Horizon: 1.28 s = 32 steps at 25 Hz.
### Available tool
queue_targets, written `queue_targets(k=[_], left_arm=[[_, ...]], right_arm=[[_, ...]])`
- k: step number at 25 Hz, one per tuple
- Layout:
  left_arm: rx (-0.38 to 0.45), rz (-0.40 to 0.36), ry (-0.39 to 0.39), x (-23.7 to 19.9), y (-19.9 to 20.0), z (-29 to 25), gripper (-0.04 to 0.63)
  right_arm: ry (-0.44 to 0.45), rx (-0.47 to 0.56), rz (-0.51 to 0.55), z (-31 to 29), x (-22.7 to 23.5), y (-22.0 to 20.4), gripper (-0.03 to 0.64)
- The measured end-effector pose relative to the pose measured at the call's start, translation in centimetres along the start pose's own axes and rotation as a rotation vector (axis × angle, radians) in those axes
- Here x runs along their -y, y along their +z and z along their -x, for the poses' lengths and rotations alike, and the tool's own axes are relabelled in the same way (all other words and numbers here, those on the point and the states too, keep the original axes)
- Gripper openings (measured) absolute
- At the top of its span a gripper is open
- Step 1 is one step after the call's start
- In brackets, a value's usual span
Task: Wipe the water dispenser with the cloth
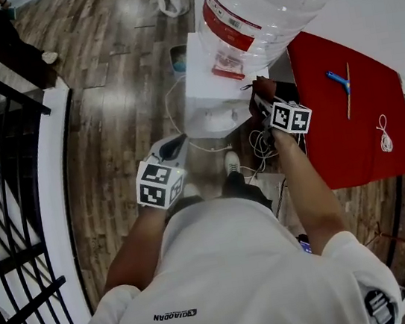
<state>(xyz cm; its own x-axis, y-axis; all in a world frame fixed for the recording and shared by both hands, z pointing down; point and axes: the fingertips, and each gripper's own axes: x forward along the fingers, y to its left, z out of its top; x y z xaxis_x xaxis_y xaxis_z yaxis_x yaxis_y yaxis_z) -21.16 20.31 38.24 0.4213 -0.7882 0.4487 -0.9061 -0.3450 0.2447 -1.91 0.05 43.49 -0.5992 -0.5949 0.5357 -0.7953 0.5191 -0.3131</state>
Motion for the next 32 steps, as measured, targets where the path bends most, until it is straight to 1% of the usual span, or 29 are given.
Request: queue_targets(k=[5,12,20,22,24,25,27,29,32], left_arm=[[-0.005,0.001,-0.017,0.1,-0.4,-0.6,-0.011],[-0.013,0.004,-0.015,-0.3,-0.7,-0.6,-0.011],[-0.016,0.012,-0.010,-0.4,-1.1,-0.4,-0.011],[-0.009,0.021,0.002,-0.5,-1.4,-0.3,-0.011],[-0.004,0.027,0.024,-0.8,-1.9,-0.2,-0.011],[-0.003,0.032,0.037,-1.0,-2.2,-0.2,-0.011],[-0.011,0.051,0.061,-1.4,-3.1,-0.3,-0.011],[-0.028,0.080,0.078,-1.6,-4.4,-0.4,-0.011],[-0.072,0.115,0.090,-1.6,-6.9,-1.2,-0.011]], right_arm=[[-0.071,0.017,-0.024,1.6,3.1,-0.1,0.055],[-0.149,0.032,-0.041,3.2,6.8,-0.6,0.055],[-0.208,0.068,-0.062,5.4,8.6,-0.8,0.055],[-0.174,0.100,-0.071,6.2,7.8,-1.0,0.055],[-0.080,0.115,-0.053,6.7,5.0,-1.8,0.055],[-0.019,0.103,-0.027,6.7,3.1,-2.7,0.055],[0.091,0.026,0.028,5.8,-0.8,-5.9,0.055],[0.169,-0.090,0.054,3.8,-3.8,-10.6,0.055],[0.224,-0.258,0.080,-1.0,-5.9,-18.4,0.055]])
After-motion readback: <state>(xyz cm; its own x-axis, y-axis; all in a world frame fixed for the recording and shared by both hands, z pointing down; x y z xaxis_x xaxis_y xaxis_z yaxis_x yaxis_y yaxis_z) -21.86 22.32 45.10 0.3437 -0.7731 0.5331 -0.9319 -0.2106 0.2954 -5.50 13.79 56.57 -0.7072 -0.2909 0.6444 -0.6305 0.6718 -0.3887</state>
